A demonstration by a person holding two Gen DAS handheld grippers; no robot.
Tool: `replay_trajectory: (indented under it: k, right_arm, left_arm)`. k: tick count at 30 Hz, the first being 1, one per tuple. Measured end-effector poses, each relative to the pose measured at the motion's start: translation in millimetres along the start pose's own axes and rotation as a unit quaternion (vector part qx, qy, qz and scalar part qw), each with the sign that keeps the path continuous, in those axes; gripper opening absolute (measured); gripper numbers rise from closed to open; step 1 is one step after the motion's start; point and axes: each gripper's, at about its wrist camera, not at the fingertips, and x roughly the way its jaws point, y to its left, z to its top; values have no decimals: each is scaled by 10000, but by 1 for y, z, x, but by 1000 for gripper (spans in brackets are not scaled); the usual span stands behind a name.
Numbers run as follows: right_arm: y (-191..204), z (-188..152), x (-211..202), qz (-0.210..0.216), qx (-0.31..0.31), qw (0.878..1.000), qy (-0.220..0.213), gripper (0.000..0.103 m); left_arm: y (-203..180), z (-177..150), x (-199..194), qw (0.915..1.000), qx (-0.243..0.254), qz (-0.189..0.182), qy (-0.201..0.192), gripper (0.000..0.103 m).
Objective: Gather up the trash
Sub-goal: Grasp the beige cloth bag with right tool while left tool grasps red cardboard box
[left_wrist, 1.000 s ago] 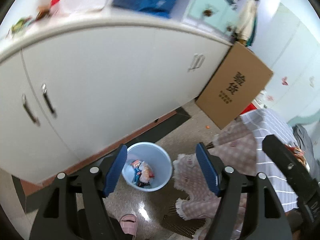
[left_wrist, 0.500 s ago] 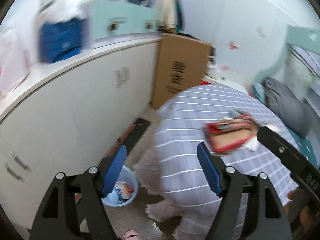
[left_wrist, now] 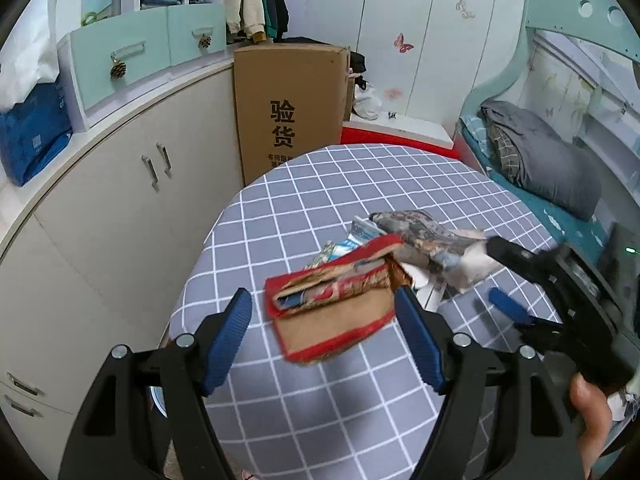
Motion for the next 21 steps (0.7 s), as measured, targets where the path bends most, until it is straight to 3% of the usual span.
replay_trajectory:
  k: [4,6,7,8,10,15,21]
  right_arm:
    - [2,16,28,52,-111,9998,122,85]
    - [1,21,38,49,-102,9998,157,42]
    - [2,24,41,81,-161,9996,214,29]
    - [4,25,41,164,-192,9995,205,26]
    - [10,27,38,237,-446,9986,139,22]
    - [22,38,12,298,-1015,9931,-509,20]
    - [36,43,-17,-326,-1804,9746,-1288,20]
  left_arm:
    - [-6,10,8,10000,-8,15,37,72]
    - [-8,16,12,10000,-14,12,85,72]
    - [-8,18,14,10000,-31,11,89,72]
    - [-8,21,16,10000,-46,22,83,72]
    - [-9,26,19,10000,-43,15,72,72]
    - [-16,36,31,9998,-92,-60,148,72]
    - [-34,45,55,9988,-83,-235,429,72]
